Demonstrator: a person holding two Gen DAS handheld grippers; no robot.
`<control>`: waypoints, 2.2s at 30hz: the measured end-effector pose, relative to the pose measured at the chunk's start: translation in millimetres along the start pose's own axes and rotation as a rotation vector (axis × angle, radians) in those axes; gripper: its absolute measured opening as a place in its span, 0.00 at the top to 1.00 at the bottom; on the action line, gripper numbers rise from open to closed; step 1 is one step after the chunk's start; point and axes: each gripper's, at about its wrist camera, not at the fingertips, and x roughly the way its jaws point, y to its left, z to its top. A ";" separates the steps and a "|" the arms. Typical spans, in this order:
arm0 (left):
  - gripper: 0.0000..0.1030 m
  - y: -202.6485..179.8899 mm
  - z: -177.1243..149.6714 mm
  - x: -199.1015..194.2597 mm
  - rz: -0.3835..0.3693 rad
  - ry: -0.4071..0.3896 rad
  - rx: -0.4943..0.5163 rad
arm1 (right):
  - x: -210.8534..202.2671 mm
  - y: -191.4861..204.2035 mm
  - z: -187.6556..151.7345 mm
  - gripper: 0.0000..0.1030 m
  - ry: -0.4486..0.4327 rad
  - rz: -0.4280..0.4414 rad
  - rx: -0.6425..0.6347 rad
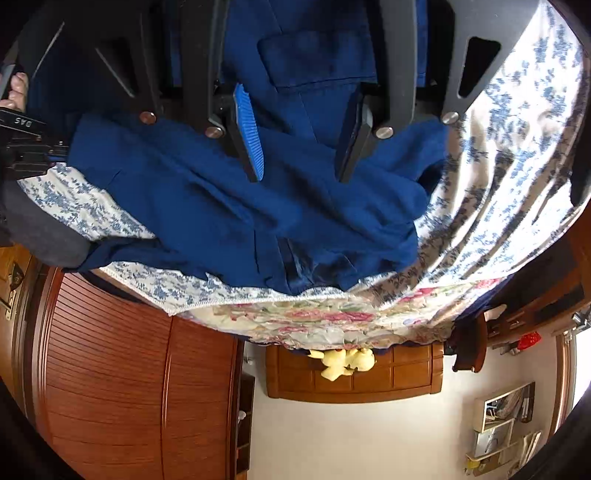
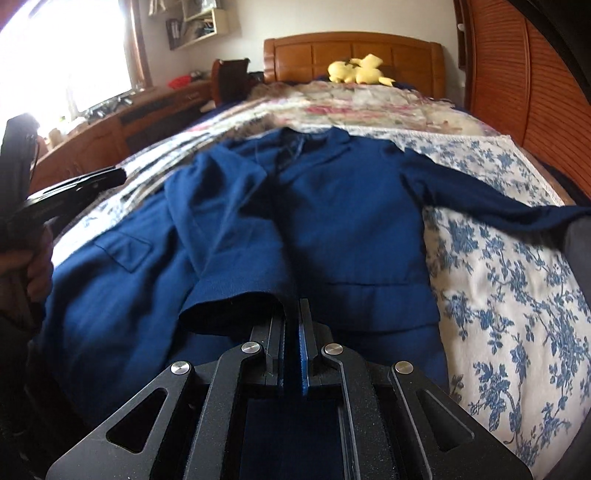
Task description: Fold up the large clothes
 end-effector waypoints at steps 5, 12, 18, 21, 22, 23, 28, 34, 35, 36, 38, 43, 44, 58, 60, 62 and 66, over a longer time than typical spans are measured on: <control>0.63 -4.5 -8.3 6.3 -0.010 0.010 0.024 | 2.9 -2.4 -8.8 0.77 0.019 -0.042 -0.004; 0.63 -5.4 -9.1 -3.6 -0.033 -0.015 0.028 | -5.0 3.7 -14.7 0.56 0.037 -0.046 -0.038; 0.63 -2.0 -7.2 -4.8 -0.039 -0.017 0.014 | -16.9 33.9 -2.8 0.53 0.006 -0.032 -0.145; 0.63 -1.9 -7.1 -5.5 -0.039 -0.018 0.016 | -14.9 48.1 7.9 0.50 -0.006 -0.015 -0.178; 0.63 -2.0 -6.8 -5.7 -0.038 -0.019 0.015 | -13.0 51.7 10.4 0.49 -0.005 -0.009 -0.184; 0.63 -2.2 -6.8 -6.9 -0.040 -0.022 0.016 | -9.1 56.9 13.3 0.49 0.000 -0.001 -0.194; 0.63 -4.0 -6.9 -11.4 -0.045 -0.032 0.019 | 12.8 65.0 14.2 0.49 0.058 0.002 -0.224; 0.56 -7.3 -6.5 -16.5 -0.066 -0.045 0.030 | 32.3 62.7 2.7 0.58 0.134 -0.065 -0.290; 0.49 -8.1 -6.2 -17.5 -0.070 -0.050 0.034 | 32.3 59.3 1.4 0.74 0.138 -0.067 -0.297; 0.46 -9.0 -6.0 -18.7 -0.072 -0.058 0.035 | 31.6 57.1 1.7 0.80 0.141 -0.055 -0.299; 0.45 -10.9 -5.3 -20.8 -0.077 -0.067 0.039 | 25.1 53.4 5.5 0.93 0.118 -0.050 -0.300; 0.45 -15.8 -4.8 -20.9 -0.078 -0.070 0.047 | 7.8 38.8 25.2 0.95 0.060 -0.048 -0.244; 0.45 -17.5 -4.9 -20.0 -0.076 -0.068 0.051 | 4.7 32.5 30.5 0.95 0.049 -0.046 -0.221; 0.45 -35.9 -4.7 -11.4 -0.116 -0.056 0.069 | 1.9 -25.8 56.4 0.77 -0.013 -0.272 -0.114; 0.45 -38.1 -5.7 -9.7 -0.124 -0.051 0.066 | 2.5 -29.2 53.9 0.66 -0.013 -0.249 -0.098; 0.45 -39.3 -6.3 -8.1 -0.124 -0.046 0.067 | 6.3 -28.7 50.5 0.63 -0.007 -0.219 -0.094; 0.45 -40.4 -8.5 -5.8 -0.123 -0.039 0.064 | 25.4 -26.9 42.5 0.63 0.034 -0.160 -0.095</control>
